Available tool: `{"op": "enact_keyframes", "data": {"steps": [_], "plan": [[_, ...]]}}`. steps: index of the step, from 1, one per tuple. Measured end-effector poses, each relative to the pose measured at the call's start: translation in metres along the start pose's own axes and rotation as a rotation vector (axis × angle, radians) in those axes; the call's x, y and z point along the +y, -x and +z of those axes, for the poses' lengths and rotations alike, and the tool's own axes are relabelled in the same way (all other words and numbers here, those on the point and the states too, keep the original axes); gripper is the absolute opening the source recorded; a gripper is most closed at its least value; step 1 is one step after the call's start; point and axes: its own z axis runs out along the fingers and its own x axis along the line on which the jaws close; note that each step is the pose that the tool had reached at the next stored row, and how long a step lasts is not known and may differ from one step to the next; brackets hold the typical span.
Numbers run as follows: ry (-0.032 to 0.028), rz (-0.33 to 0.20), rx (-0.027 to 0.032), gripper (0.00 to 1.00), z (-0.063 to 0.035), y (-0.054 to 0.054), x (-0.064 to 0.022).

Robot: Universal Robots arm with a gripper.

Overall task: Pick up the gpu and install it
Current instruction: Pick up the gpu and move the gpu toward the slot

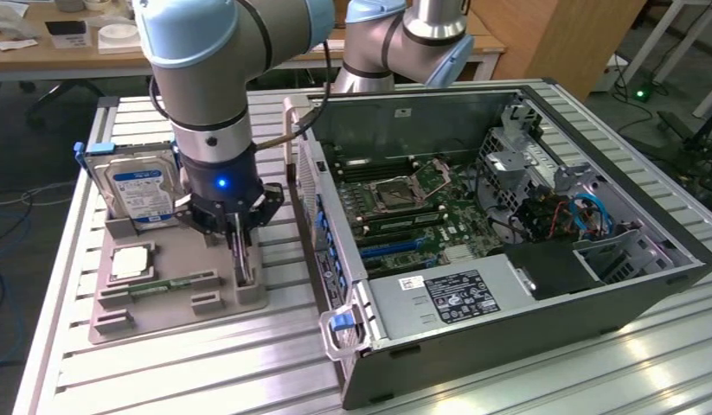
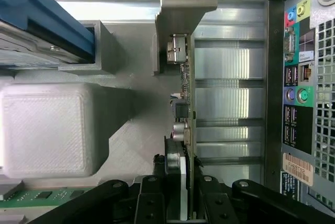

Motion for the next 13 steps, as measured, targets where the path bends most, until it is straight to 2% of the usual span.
{"op": "enact_keyframes", "data": {"steps": [4,7,8,13], "plan": [[0.0000,0.000,0.0000,0.28,-0.0081,0.000,0.0003],[-0.0001,0.000,0.0001,0.28,-0.0374,0.001,0.0012],[0.0000,0.000,0.0001,0.28,-0.0423,0.001,0.0014],[0.0012,0.000,0.0004,0.28,-0.0460,0.001,0.0015]]}}
